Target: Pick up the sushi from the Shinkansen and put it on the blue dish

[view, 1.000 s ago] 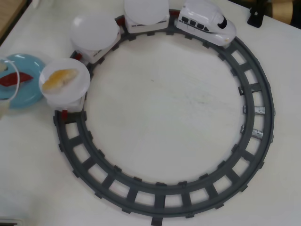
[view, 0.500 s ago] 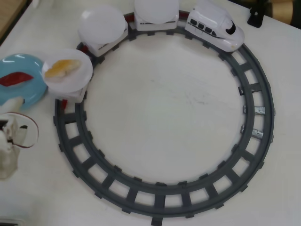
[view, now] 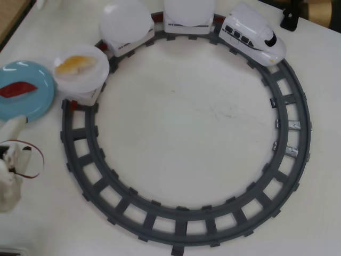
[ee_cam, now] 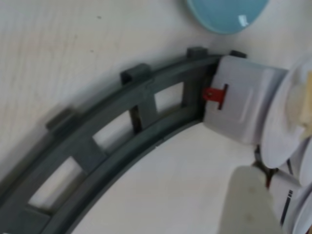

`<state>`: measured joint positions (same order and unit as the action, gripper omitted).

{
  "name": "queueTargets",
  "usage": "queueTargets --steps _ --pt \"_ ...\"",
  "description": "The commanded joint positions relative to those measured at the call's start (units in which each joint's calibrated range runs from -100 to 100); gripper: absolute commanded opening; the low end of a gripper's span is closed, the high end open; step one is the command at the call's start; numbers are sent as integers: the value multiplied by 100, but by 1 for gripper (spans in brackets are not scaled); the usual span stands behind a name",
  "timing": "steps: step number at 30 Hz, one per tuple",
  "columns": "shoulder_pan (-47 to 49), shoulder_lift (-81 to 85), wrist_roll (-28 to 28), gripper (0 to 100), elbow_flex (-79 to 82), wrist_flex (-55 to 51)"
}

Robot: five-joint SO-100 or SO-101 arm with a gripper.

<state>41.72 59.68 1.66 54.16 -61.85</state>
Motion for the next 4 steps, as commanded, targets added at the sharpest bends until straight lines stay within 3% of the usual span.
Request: queueTargets --steps 1,4 --pt "-62 59 -40 22 48 49" --pt "-62 59 -40 22 75 49"
